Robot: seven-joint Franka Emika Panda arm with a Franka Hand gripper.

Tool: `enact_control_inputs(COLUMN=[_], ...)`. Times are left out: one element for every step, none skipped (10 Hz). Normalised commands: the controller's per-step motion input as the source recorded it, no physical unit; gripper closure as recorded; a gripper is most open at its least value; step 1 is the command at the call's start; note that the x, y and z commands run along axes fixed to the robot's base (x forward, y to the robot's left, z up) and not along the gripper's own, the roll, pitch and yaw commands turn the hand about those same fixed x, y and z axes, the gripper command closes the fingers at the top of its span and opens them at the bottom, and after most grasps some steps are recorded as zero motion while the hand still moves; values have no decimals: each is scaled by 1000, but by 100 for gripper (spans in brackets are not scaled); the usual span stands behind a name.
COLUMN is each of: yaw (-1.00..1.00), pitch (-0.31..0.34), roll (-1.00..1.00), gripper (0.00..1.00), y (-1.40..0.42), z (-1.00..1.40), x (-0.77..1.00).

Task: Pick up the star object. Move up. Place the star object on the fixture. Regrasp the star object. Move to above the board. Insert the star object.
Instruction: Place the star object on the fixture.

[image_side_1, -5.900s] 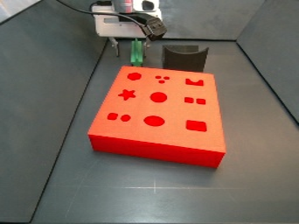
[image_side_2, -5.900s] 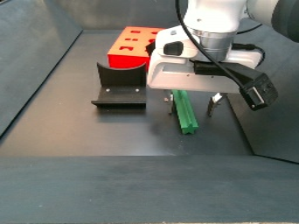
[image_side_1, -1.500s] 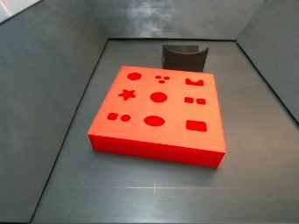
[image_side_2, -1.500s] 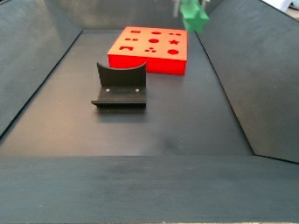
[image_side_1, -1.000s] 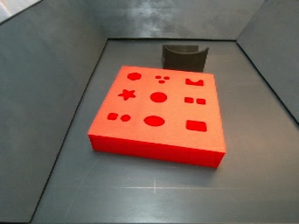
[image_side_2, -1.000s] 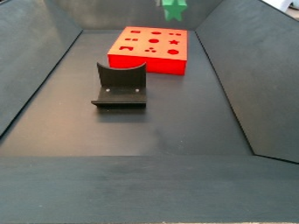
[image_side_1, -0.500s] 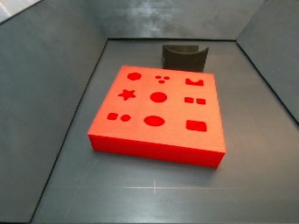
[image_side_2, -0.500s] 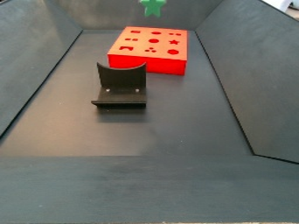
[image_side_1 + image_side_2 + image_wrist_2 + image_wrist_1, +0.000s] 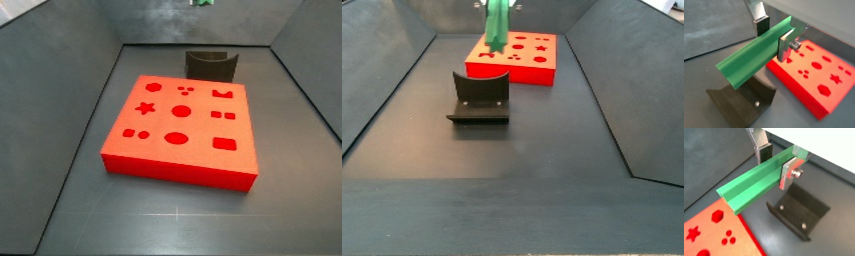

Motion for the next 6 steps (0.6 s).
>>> enact_control_inputs(yaw=[-21,-31,-48,-63,-73,-82], pitch=[33,60,86,98,99,95], roll=[-1000,-1000,-1000,-913,-744,-572], gripper=[100,100,100,100,100,100], y=[48,46,47,48,48,49], z=[-60,-40,-28,-19,-17,-19], x=[608,488,377,297,220,146])
